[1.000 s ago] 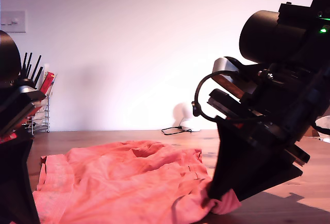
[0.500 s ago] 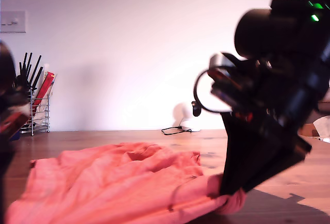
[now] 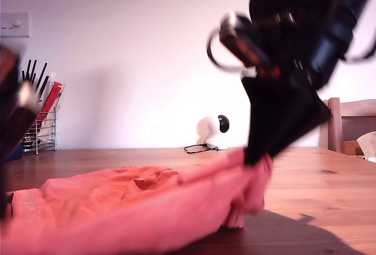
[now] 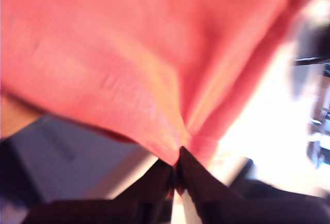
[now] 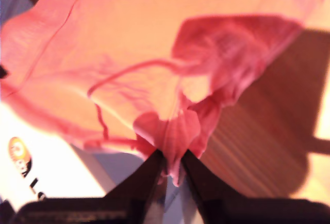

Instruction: Fold the underwear in front of you. After folding it, place it to the left side.

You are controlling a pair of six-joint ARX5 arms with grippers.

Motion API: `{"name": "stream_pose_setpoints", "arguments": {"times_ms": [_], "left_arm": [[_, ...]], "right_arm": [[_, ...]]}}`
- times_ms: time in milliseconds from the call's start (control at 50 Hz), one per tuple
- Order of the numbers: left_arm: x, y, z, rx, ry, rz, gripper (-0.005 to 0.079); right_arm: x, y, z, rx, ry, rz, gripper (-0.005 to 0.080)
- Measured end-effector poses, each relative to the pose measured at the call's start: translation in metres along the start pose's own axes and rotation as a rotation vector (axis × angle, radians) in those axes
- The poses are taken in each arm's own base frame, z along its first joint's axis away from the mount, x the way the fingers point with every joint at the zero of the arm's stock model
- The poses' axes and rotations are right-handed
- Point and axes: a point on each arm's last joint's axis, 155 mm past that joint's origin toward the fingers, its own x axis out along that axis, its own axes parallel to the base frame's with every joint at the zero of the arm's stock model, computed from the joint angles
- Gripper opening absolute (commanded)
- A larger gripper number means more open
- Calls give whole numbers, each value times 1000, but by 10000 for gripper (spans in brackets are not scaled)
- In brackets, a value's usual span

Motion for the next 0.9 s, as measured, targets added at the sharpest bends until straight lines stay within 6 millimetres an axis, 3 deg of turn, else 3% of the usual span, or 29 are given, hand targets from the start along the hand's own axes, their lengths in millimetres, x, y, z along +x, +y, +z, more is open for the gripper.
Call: {"name": "stream_pose_setpoints", "arguments": {"times_ms": [160, 400, 620, 900], "left_arm": [[-16, -20, 11, 64, -27, -7, -19], [-19, -23, 15, 84, -33, 0, -19], [-20, -19, 19, 92, -48, 23, -19], [-17, -22, 14, 101, -25, 23, -20]], "right_arm": [[-17, 3, 27, -61, -65, -20, -11], [-33, -10, 52, -115, -128, -123, -11], [-35, -21, 55, -124, -135, -184, -11], [-40, -31, 30, -104, -39, -198, -11]]}}
